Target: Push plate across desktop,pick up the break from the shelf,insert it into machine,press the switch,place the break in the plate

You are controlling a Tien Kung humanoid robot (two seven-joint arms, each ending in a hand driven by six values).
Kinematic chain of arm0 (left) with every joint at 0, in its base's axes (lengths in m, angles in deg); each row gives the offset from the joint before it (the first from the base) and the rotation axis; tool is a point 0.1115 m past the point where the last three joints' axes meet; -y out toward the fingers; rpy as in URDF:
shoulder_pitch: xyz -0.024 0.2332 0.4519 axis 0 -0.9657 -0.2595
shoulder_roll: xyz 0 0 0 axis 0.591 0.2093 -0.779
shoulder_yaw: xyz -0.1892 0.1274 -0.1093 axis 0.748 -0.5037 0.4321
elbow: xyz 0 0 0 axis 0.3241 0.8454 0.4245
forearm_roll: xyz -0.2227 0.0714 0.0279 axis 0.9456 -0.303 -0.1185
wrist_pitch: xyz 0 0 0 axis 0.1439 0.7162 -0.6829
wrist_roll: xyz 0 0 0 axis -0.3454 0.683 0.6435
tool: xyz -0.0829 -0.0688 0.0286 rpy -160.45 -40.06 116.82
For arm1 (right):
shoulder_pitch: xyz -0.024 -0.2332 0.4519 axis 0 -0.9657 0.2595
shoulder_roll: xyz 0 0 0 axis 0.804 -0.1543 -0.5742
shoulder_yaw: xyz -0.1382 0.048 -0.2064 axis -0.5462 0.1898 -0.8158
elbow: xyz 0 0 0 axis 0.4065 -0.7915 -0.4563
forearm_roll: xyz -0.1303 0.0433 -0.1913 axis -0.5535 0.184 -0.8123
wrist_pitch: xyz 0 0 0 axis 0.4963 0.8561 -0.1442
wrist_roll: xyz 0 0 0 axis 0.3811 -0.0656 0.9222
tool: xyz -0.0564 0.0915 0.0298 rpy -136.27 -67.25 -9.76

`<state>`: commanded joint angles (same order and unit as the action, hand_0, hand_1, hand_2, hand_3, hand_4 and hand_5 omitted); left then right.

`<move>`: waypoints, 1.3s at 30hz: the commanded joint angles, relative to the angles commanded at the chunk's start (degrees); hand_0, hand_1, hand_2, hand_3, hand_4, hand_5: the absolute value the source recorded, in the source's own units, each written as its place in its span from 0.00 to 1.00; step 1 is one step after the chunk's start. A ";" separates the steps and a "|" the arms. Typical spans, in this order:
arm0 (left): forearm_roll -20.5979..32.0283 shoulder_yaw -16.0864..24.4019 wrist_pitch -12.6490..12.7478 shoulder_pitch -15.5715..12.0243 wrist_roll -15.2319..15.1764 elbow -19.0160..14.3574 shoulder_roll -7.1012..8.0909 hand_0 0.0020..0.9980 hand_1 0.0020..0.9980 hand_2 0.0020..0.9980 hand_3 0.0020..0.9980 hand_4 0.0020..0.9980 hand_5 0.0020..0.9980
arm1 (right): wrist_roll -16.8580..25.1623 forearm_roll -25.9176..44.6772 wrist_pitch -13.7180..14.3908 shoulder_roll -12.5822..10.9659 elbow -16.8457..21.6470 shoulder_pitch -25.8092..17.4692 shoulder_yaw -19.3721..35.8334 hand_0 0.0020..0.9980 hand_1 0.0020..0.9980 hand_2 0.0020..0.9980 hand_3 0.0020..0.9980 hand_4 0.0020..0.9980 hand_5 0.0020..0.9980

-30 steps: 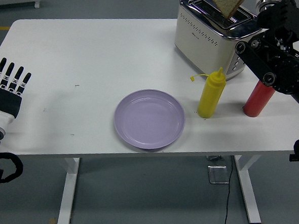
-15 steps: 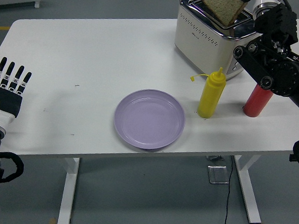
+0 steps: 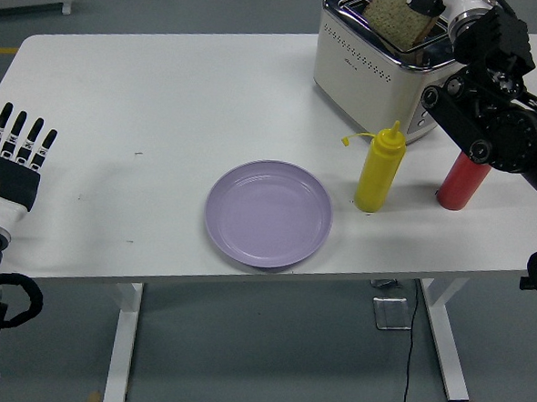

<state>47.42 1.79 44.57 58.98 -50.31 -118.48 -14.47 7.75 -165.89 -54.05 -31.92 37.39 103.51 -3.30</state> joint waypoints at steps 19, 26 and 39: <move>0.16 -0.20 0.02 -0.19 -0.23 -0.04 0.01 0.82 0.88 0.95 0.84 0.61 1.00 | 4.39 3.93 5.23 -2.80 3.79 -0.63 1.53 0.78 0.78 0.83 0.87 0.75 0.37; 0.14 0.08 -0.01 -0.32 -0.32 -0.21 0.30 0.82 0.88 0.95 0.84 0.61 1.00 | 9.83 13.35 5.44 -9.39 12.05 -2.34 6.63 0.79 0.78 0.79 0.80 0.57 0.35; -0.10 1.13 0.05 -0.31 -0.24 -0.52 0.87 0.82 0.88 0.95 0.84 0.61 1.00 | 21.96 29.70 -1.81 -25.55 19.22 -10.12 13.94 0.61 0.63 0.75 0.68 0.19 0.20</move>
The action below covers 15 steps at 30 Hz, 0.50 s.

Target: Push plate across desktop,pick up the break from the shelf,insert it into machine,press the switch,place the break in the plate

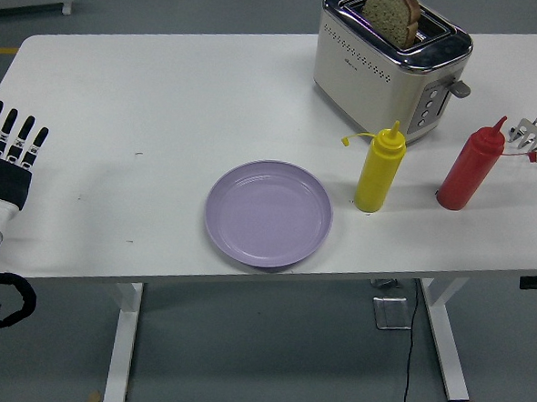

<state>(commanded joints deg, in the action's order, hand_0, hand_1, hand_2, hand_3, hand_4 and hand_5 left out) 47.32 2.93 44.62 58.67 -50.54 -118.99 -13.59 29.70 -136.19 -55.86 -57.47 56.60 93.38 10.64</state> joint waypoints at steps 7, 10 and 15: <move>-0.15 0.76 0.02 -0.08 0.05 0.01 0.30 0.82 0.88 0.95 0.84 0.61 1.00 | 8.20 -7.00 -5.63 -7.96 -5.62 -4.38 -1.20 0.50 0.57 0.73 0.65 0.04 0.07; -0.18 0.90 0.00 -0.05 0.07 -0.02 0.39 0.82 0.88 0.95 0.84 0.61 1.00 | 11.68 -10.60 -6.41 -9.73 -8.09 -5.91 -1.89 0.53 0.51 0.68 0.60 0.00 0.00; -0.21 1.02 -0.03 -0.05 0.08 -0.06 0.46 0.82 0.88 0.95 0.84 0.61 1.00 | 16.60 -17.03 -5.41 -11.22 -10.83 -7.59 -4.17 0.51 0.48 0.67 0.59 0.00 0.00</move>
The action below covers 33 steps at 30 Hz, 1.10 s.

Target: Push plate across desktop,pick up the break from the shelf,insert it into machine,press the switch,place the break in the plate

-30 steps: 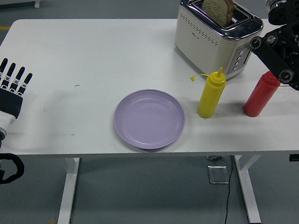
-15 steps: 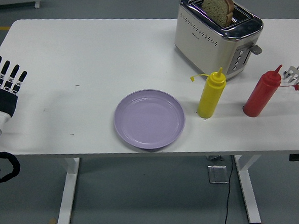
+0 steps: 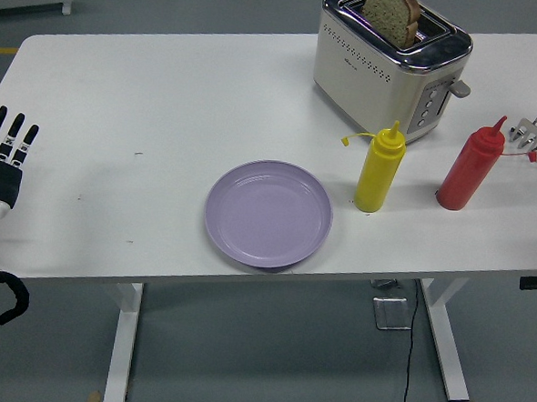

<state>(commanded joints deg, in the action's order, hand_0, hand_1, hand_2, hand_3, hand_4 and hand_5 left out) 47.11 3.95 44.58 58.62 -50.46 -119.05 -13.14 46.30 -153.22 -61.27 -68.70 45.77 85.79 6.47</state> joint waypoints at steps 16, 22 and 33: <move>-0.07 0.03 -0.10 -0.13 0.05 -0.02 -0.06 0.82 0.88 0.95 0.84 0.61 1.00 | 3.19 -15.01 3.40 1.28 -0.34 1.27 -13.01 0.50 0.46 0.66 0.59 0.00 0.00; -0.19 0.04 -0.14 -0.13 0.14 0.04 -0.11 0.82 0.88 0.95 0.84 0.61 1.00 | 2.34 -17.14 3.36 3.06 0.31 2.32 -15.66 0.50 0.45 0.65 0.59 0.00 0.00; -0.35 0.12 -0.21 -0.24 0.26 0.25 -0.19 0.82 0.88 0.95 0.84 0.61 1.00 | 1.62 -15.42 2.11 5.82 1.11 4.19 -19.54 0.51 0.45 0.60 0.58 0.00 0.00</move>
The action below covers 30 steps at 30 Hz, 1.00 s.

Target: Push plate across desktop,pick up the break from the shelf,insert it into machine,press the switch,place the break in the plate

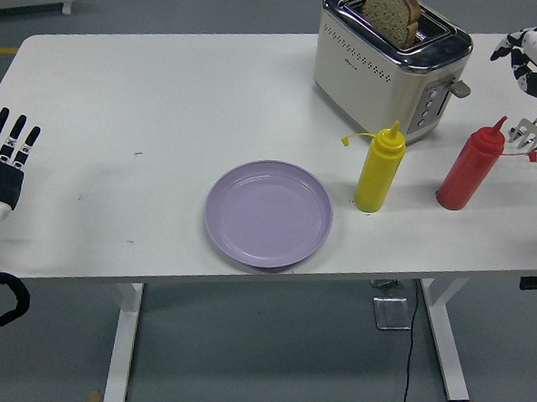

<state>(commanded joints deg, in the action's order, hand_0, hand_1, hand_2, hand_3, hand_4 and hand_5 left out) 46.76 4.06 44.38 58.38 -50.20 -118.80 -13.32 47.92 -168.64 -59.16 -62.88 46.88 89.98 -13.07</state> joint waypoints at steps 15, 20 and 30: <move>0.04 -0.13 -0.07 -0.16 0.05 0.10 -0.05 0.82 0.88 0.95 0.84 0.61 1.00 | -0.55 1.14 -1.02 1.23 2.58 0.85 -3.91 0.51 0.46 0.59 0.56 0.00 0.00; 0.08 -0.20 -0.09 -0.20 0.06 0.12 -0.07 0.82 0.88 0.95 0.84 0.61 1.00 | -0.70 1.18 -1.18 1.50 2.74 0.98 -5.05 0.51 0.46 0.59 0.56 0.00 0.00; 0.11 -0.43 -0.08 0.03 0.08 0.20 -0.10 0.82 0.88 0.95 0.84 0.61 1.00 | -1.09 1.04 -1.43 2.21 1.56 1.43 -6.09 0.52 0.46 0.59 0.56 0.00 0.00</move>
<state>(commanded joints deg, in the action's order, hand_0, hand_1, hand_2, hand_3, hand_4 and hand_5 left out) 46.87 3.63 44.30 58.41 -50.12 -118.60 -13.43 46.83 -167.60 -60.60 -60.67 48.44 91.42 -19.16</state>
